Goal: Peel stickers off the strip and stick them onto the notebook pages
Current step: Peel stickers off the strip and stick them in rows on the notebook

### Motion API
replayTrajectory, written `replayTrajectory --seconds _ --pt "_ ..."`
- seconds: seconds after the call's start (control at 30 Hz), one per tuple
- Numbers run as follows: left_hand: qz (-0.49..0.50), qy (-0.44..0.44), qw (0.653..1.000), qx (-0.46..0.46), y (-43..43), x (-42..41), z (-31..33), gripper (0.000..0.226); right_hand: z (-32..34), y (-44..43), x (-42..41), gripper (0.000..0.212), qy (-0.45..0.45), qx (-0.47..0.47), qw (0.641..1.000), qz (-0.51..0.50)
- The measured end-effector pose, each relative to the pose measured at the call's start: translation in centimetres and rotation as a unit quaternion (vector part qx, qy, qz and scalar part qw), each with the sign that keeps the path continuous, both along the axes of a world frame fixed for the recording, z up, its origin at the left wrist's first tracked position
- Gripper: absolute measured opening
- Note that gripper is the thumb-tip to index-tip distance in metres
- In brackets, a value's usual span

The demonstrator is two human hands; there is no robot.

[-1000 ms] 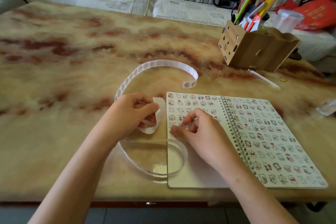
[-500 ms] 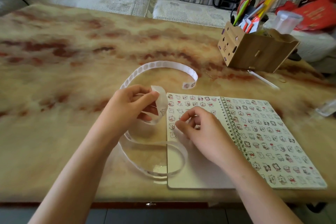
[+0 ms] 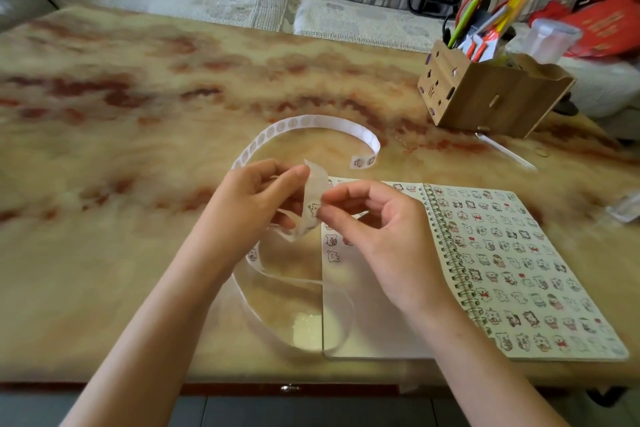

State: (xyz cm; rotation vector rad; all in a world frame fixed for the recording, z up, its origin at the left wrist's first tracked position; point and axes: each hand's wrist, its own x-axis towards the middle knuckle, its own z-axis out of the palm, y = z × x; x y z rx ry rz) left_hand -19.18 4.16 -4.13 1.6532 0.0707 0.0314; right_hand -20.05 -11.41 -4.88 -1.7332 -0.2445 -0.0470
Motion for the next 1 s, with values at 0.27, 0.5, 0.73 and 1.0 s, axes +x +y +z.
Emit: replayTrajectory --seconds 0.27,0.5,0.73,1.0 --pt "-0.022 -0.007 0.998 0.058 0.1 -0.7 0.3 0.014 -0.1 0.0 0.0 0.011 -0.004 0.02 1.0 -0.016" --pt "-0.017 -0.012 0.996 0.083 0.1 -1.1 0.3 0.018 -0.2 0.1 0.0 0.013 -0.023 0.016 1.0 -0.012" --pt "-0.04 -0.009 0.997 0.062 0.1 -1.1 0.4 0.017 0.1 -0.1 0.1 0.009 -0.035 -0.007 0.999 -0.016" --pt "-0.04 -0.012 0.996 0.082 0.0 -1.4 0.6 0.016 0.1 -0.4 0.4 0.005 -0.008 -0.04 0.999 -0.002"
